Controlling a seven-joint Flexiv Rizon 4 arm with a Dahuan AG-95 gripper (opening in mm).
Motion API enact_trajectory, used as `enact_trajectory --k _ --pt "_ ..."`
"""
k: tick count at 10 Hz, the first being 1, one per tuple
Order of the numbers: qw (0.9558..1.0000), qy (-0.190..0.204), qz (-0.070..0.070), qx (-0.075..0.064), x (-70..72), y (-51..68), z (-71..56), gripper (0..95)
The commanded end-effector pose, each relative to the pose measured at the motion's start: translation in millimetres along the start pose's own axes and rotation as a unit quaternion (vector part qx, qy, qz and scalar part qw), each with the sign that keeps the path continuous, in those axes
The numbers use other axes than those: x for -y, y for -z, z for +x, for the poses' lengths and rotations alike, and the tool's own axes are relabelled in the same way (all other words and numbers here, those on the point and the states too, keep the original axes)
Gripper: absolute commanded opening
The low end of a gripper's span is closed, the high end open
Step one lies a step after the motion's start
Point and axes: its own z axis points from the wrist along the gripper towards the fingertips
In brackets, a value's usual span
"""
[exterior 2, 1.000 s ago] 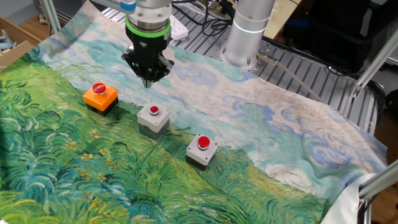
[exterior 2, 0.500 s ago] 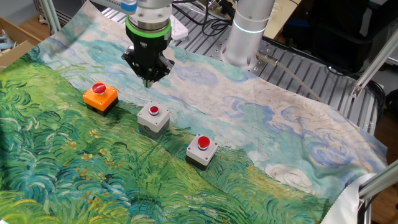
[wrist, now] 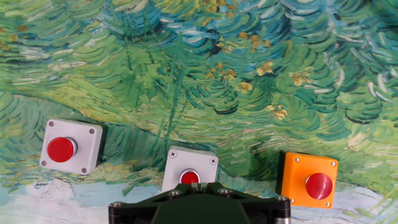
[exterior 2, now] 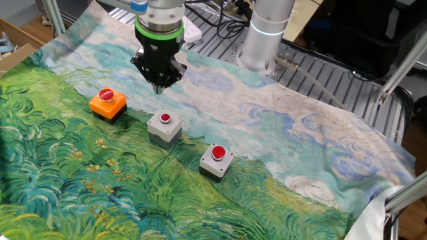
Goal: Press three buttons from left to right in sequence
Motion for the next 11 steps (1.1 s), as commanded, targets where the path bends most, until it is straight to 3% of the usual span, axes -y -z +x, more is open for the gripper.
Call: enact_trajectory --k 1,4,5,6,11 --pt "0.9999 -0.005 0.013 -0.003 0.2 0.2 -1.8 0.0" --pt "0.9988 -0.046 0.018 0.001 0.2 0.2 -1.8 0.0" --pt "0.9992 -0.031 0.008 0.025 0.2 0.2 -1.8 0.0" --pt "0.9994 -0.028 0.011 0.018 0.2 0.2 -1.8 0.0" --pt "0.9987 -0.046 0.008 0.021 0.2 0.2 -1.8 0.0"
